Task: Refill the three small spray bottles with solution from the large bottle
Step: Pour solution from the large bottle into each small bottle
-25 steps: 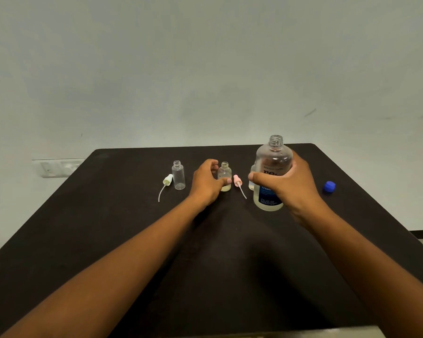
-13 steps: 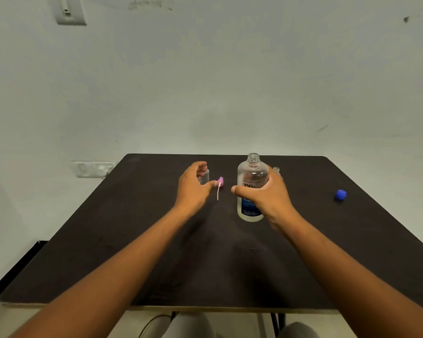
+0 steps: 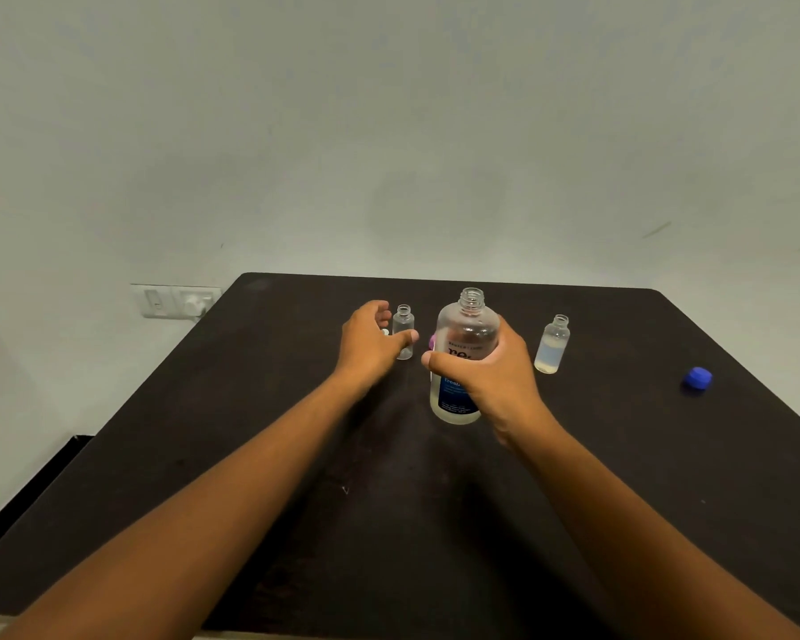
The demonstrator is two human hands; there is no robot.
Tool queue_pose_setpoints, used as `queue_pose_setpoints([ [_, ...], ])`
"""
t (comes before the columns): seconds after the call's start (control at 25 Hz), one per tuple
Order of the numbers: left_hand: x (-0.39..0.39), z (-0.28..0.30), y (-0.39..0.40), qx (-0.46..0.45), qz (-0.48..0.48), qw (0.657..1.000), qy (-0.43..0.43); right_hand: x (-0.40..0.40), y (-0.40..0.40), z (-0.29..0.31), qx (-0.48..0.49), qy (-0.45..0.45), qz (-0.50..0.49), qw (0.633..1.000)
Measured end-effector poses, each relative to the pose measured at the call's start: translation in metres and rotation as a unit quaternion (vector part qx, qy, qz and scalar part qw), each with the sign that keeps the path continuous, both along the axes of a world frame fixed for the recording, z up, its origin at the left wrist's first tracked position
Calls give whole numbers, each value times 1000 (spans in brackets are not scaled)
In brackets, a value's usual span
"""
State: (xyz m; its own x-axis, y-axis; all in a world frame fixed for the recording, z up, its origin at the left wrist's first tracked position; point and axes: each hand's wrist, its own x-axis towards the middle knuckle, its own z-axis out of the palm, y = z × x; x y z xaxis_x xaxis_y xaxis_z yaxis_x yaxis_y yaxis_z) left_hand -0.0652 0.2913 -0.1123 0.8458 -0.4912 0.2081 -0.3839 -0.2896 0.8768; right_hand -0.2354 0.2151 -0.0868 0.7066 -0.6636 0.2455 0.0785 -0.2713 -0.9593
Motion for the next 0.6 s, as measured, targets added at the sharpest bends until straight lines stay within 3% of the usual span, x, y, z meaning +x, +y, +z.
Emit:
queue_pose_setpoints([
  [0.36,-2,-2,-22,19,17,1000,-16,-4,-15,-3,6,0,-2,1000],
  [0.6,-43,9,7,-23,-46,998,-24,-43,-12,16,-23,3,-16,1000],
])
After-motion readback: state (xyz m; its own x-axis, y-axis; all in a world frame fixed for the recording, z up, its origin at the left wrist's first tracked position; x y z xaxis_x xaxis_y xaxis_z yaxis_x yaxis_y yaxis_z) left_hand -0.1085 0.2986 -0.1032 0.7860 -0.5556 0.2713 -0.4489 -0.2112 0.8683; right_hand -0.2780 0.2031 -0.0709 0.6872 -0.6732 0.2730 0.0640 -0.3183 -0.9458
